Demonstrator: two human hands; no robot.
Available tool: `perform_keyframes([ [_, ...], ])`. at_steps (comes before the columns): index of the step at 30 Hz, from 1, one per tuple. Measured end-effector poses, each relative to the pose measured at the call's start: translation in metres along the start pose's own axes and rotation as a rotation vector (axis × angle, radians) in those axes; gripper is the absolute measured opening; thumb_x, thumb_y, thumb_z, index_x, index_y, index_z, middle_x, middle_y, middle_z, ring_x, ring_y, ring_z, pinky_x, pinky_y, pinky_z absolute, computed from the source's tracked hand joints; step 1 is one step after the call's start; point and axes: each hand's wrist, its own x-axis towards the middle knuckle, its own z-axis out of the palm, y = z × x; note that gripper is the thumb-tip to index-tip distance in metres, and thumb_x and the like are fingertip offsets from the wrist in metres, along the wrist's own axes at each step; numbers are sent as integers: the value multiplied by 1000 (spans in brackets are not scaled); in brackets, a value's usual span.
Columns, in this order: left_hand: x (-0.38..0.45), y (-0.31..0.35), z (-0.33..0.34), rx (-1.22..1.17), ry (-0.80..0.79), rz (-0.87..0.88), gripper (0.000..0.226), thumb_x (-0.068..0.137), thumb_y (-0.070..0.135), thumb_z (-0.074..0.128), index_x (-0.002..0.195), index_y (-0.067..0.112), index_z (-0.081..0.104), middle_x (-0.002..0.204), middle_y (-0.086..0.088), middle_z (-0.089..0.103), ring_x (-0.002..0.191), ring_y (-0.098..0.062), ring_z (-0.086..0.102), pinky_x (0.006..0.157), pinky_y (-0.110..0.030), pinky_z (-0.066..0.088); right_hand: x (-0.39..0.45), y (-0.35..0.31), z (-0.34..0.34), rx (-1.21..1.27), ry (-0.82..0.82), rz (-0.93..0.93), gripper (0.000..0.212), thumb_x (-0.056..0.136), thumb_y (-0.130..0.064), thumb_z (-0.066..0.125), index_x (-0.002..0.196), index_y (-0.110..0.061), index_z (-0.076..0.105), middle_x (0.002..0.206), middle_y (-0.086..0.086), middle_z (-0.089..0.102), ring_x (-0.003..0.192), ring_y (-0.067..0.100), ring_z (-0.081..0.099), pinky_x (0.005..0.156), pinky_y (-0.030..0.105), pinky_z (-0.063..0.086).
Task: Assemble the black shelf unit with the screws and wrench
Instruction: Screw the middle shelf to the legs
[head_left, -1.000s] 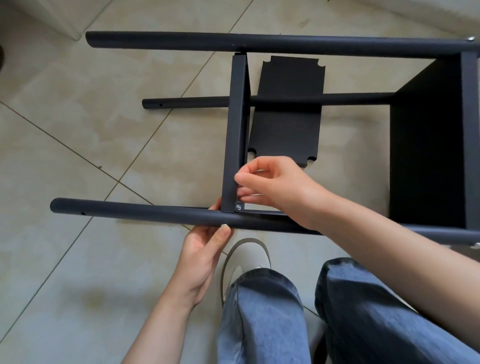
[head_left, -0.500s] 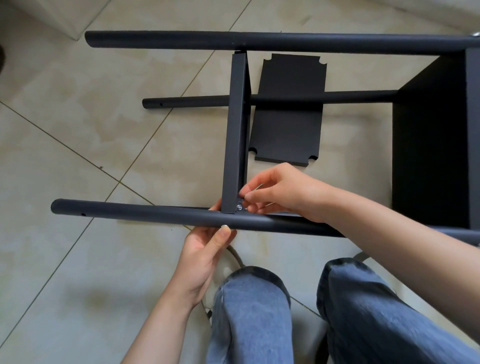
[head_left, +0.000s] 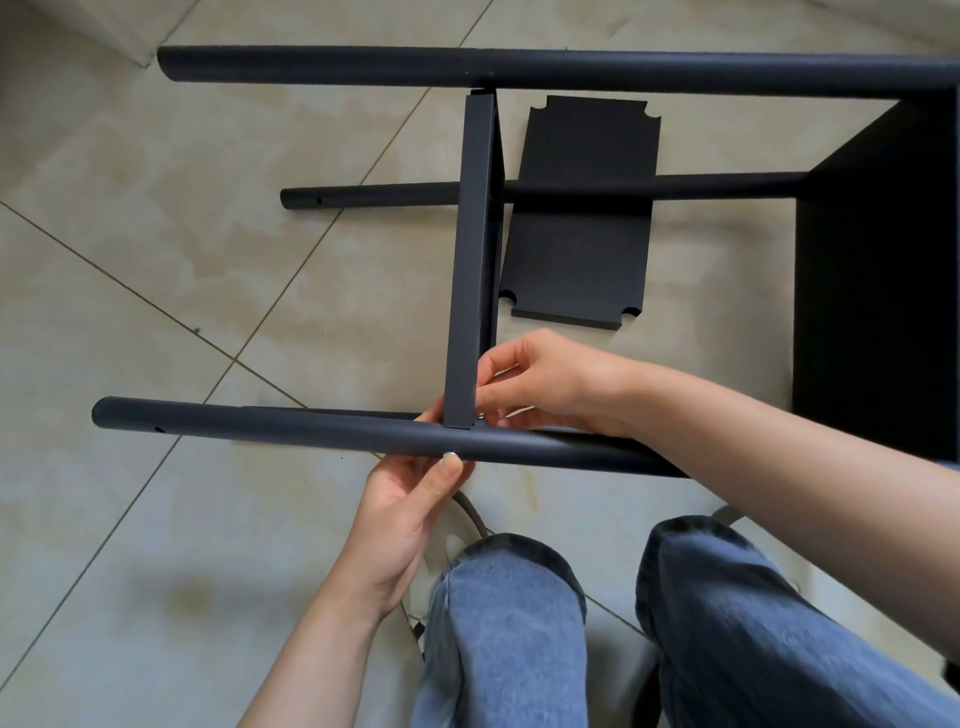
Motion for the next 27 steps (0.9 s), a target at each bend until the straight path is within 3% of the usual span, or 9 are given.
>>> perform_keyframes([
  [4, 1, 0, 0, 5, 6, 13, 62, 80, 26, 70, 138, 12, 54, 126, -6, 69, 126, -23, 59, 115, -52, 37, 2, 2, -5, 48, -61, 38, 22, 90, -12, 69, 70, -18, 76, 68, 5, 62, 62, 11, 57, 67, 24, 52],
  [9, 1, -1, 2, -14, 5, 16, 62, 75, 30, 73, 134, 17, 57, 125, -6, 70, 123, -21, 62, 112, -43, 41, 3, 2, -9, 60, -92, 61, 21, 91, -13, 67, 75, -19, 79, 72, 5, 63, 64, 10, 59, 69, 25, 53],
  [15, 2, -2, 0, -24, 23, 7, 68, 76, 27, 72, 138, 7, 52, 126, -9, 69, 126, -24, 60, 116, -53, 35, 7, 1, -9, 37, -104, 84, 30, 90, -11, 69, 61, -20, 73, 65, -2, 66, 61, 8, 57, 62, 21, 51],
  [21, 2, -2, 1, -13, 12, 14, 59, 76, 28, 72, 131, 13, 57, 119, -3, 72, 121, -19, 63, 116, -54, 35, 11, 1, -9, 37, -142, 116, 34, 90, -14, 69, 57, -21, 71, 69, -4, 69, 56, 5, 56, 58, 18, 49],
  [27, 1, 2, 1, -2, -22, 12, 67, 79, 31, 82, 136, 13, 54, 126, -9, 69, 126, -23, 60, 117, -52, 34, 13, 7, -13, 81, -190, 125, 35, 92, -11, 64, 60, -21, 76, 68, -4, 69, 62, 9, 56, 68, 23, 49],
])
